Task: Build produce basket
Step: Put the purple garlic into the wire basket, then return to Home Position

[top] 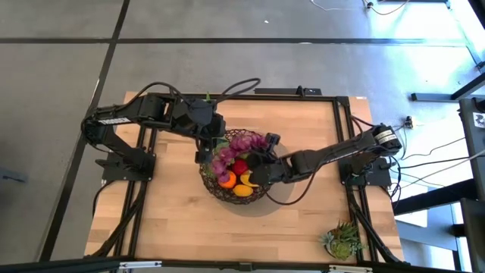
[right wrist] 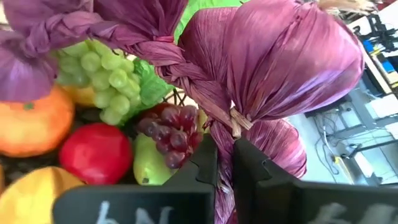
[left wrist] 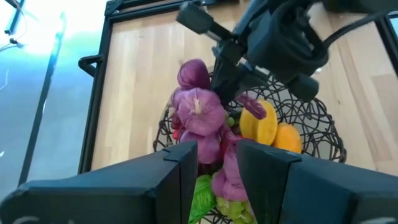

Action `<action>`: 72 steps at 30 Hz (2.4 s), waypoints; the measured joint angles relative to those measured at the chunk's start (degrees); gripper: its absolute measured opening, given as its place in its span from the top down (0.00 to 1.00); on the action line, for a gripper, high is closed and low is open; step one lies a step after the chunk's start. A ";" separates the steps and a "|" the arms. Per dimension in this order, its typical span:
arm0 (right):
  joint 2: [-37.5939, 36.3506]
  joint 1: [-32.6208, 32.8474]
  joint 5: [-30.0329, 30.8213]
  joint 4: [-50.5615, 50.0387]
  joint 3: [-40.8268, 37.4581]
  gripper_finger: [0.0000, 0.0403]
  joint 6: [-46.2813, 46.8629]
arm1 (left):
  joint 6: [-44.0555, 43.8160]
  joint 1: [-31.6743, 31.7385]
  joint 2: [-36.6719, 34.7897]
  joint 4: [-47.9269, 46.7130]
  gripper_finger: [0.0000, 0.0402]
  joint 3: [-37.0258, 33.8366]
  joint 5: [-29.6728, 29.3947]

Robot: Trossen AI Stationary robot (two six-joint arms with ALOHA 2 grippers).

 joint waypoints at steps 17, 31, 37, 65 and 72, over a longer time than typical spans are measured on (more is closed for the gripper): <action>0.64 3.33 -1.17 9.30 -4.64 0.97 -2.09 | 0.25 0.02 0.00 -0.02 0.75 0.00 -0.01; 2.23 1.43 -14.86 9.66 -4.64 0.90 0.55 | 1.48 0.04 0.00 0.18 0.75 0.00 -0.02; 2.23 0.05 -18.87 9.50 -4.64 0.80 0.37 | 1.51 0.04 0.00 0.18 0.75 0.00 -0.02; 1.66 0.44 -7.96 0.53 -4.61 0.73 -3.20 | 1.52 0.04 -0.02 -0.08 0.75 0.01 -0.02; -0.08 0.77 -9.74 -6.03 -1.10 0.73 -2.42 | 0.07 0.04 -0.02 -1.10 0.75 0.00 -0.02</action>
